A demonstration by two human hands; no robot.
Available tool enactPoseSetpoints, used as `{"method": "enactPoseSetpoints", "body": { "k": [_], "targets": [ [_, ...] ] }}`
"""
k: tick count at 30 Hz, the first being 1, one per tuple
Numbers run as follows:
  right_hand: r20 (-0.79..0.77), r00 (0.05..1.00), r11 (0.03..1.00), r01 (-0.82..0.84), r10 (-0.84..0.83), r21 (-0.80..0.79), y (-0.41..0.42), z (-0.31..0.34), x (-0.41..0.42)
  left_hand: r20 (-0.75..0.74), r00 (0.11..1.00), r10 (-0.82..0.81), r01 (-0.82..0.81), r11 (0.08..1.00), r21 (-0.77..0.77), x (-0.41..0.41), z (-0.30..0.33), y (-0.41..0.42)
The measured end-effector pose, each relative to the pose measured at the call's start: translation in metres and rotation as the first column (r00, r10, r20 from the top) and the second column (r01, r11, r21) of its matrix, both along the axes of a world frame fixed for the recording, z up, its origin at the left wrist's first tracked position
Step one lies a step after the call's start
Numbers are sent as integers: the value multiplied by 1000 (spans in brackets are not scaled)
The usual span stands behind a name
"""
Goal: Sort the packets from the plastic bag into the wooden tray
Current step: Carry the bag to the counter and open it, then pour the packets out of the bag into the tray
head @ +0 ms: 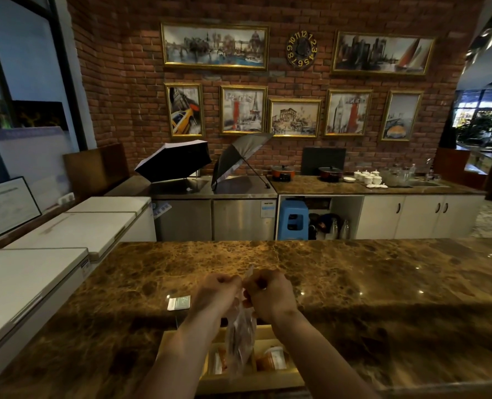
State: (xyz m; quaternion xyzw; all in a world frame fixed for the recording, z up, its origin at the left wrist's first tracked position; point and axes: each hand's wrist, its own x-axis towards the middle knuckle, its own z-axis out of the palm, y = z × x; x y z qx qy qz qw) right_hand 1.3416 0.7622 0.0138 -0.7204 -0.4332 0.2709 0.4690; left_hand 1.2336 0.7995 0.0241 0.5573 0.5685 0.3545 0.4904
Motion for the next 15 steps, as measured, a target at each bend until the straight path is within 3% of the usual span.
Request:
{"method": "enactPoseSetpoints", "body": {
  "k": [3, 5, 8, 11, 15],
  "targets": [
    [-16, 1000, 1000, -18, 18, 3, -3, 3, 0, 28, 999, 31, -30, 999, -29, 2, -3, 3],
    [-9, 1000, 1000, -16, 16, 2, -4, 4, 1, -46, 999, 12, -12, 1000, 21, 4, -5, 5],
    [-43, 999, 999, 27, -28, -16, -6, 6, 7, -186, 976, 110, -88, 989, 121, -2, -8, 15],
    [-143, 989, 999, 47, -46, 0, -13, 8, 21, -201, 966, 165, -134, 978, 158, -18, -8, 21],
    [-97, 994, 999, 50, -51, -12, -14, 4, 28, -293, 949, 121, -34, 958, 284, -23, -10, 21]
  ]
}}
